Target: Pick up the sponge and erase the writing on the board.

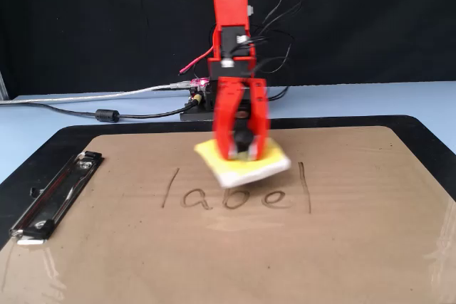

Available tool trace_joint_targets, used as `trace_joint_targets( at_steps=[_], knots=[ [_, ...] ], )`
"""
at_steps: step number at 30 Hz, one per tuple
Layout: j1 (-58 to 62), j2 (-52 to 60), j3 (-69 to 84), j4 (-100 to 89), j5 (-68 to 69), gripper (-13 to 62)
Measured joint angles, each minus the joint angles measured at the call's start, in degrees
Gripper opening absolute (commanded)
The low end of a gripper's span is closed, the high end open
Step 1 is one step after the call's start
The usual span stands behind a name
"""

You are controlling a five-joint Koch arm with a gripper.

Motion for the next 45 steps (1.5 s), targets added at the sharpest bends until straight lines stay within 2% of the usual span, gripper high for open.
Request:
trace_joint_targets(
  at_steps=[9,14,19,25,28,31,32,33,37,38,43,45],
  knots=[
    [8.79,-6.5,-2.55,-0.88,-0.09,-8.0],
    [8.96,-9.05,5.19,-13.89,-3.6,-8.1],
    [9.14,-23.64,1.58,-34.54,-6.94,-8.1],
    [10.72,-27.25,-4.48,-37.18,-7.03,-8.0],
    [10.81,-21.27,6.77,-37.97,-7.03,-8.0],
    [11.51,-8.35,20.48,-37.53,-6.94,-8.1],
    [12.39,-7.12,21.27,-36.91,-6.94,-8.1],
    [13.18,-8.17,20.13,-36.65,-6.94,-8.1],
    [14.59,-28.48,-3.25,-37.71,-7.03,-8.0],
    [15.38,-30.59,-5.01,-39.02,-7.03,-8.1],
    [19.6,-25.05,14.77,-52.82,-7.29,-8.0],
    [19.78,-24.87,17.4,-55.11,-7.21,-8.0]
  ],
)
